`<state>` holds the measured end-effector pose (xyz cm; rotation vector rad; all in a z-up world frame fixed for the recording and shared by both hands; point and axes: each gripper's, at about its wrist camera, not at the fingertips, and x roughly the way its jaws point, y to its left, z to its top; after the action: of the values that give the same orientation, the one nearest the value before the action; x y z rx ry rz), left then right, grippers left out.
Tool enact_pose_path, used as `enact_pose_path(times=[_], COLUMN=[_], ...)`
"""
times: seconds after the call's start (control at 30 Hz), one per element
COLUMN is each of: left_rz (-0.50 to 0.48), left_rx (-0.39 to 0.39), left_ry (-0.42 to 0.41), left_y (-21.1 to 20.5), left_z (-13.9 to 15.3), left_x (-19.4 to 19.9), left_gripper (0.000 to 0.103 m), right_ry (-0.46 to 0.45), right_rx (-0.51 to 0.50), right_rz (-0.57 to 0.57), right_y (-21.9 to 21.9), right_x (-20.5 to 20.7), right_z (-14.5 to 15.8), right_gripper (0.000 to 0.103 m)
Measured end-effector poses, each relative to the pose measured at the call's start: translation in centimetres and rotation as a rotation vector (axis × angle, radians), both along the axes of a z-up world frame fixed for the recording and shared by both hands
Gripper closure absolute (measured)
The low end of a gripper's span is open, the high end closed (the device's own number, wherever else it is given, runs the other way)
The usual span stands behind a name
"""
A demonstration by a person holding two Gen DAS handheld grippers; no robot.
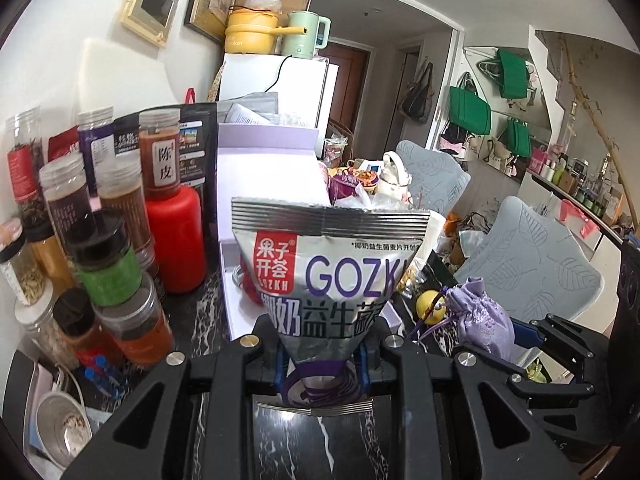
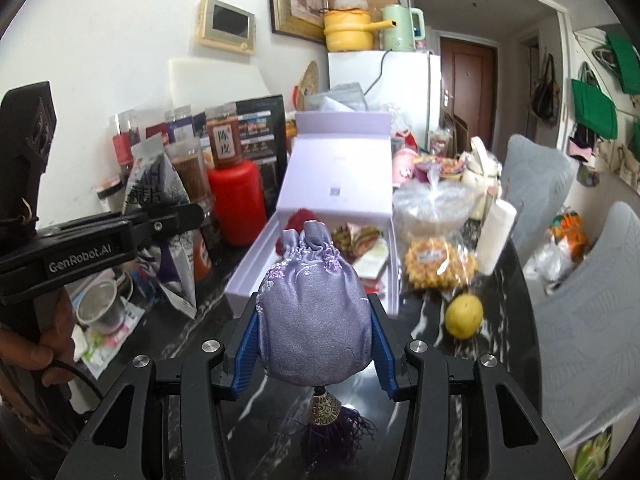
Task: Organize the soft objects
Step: 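Carry the snack packet and lavender pouch with both grippers over the lavender box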
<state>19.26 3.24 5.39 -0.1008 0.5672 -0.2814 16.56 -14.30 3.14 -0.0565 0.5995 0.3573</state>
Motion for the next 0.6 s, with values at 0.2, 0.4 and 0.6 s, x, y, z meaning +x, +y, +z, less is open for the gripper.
enact_pose_path(times=[0.2, 0.4, 0.6], left_rz=[-0.012, -0.016, -0.015], left_rx=[0.015, 0.024, 0.019], left_ry=[-0.030, -0.047, -0.058], left_y=[-0.7, -1.0, -1.0], left_z=[1.2, 1.9, 2.4], left_x=[1.9, 4.3, 7.0], left_gripper=[0.078, 0.078, 0.078], right_ry=[-0.038, -0.057, -0.071], right_rx=[0.009, 0.014, 0.014], right_rz=[0.022, 0.039, 0.047], right_y=[0.0, 0.1, 0.5], right_x=[2.0, 4.9, 7.8], right_z=[1.7, 2.7, 3.3], right_gripper=[0.055, 0.055, 0.054])
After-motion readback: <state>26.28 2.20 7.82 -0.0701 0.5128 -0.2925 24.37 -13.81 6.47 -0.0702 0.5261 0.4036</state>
